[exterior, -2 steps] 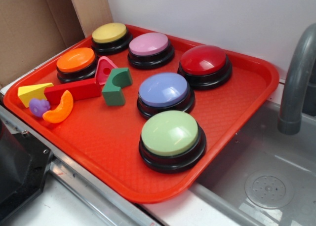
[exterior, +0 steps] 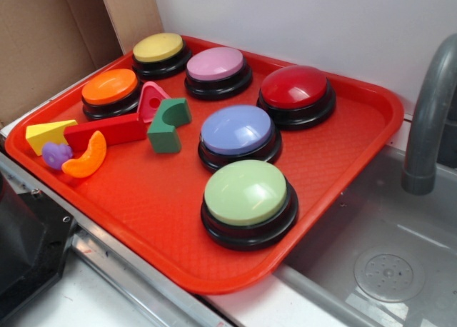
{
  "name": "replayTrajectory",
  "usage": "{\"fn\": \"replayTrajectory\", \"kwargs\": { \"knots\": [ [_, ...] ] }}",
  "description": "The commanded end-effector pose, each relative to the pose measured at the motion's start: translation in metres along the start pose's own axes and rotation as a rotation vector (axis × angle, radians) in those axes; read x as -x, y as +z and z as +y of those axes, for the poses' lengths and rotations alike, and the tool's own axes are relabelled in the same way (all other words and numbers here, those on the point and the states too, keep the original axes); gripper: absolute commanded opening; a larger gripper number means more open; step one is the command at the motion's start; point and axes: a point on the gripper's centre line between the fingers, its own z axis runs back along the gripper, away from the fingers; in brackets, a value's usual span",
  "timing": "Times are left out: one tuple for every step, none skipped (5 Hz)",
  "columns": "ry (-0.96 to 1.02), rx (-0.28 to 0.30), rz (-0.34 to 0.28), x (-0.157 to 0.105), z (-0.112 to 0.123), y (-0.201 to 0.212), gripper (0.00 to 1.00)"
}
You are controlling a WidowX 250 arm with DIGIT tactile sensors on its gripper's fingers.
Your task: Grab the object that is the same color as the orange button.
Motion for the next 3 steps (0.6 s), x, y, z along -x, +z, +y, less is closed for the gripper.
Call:
{"fn": "replayTrajectory", "kwargs": {
  "knots": [
    [0.156, -0.021, 0.03, -0.014, 0.04, -0.037, 1.0],
    [0.248, -0.052, 0.052, -0.015, 0.069, -0.07, 1.0],
    [0.333, -0.026, 0.066, -0.011, 0.091, -0.104, 1.0]
  ]
}}
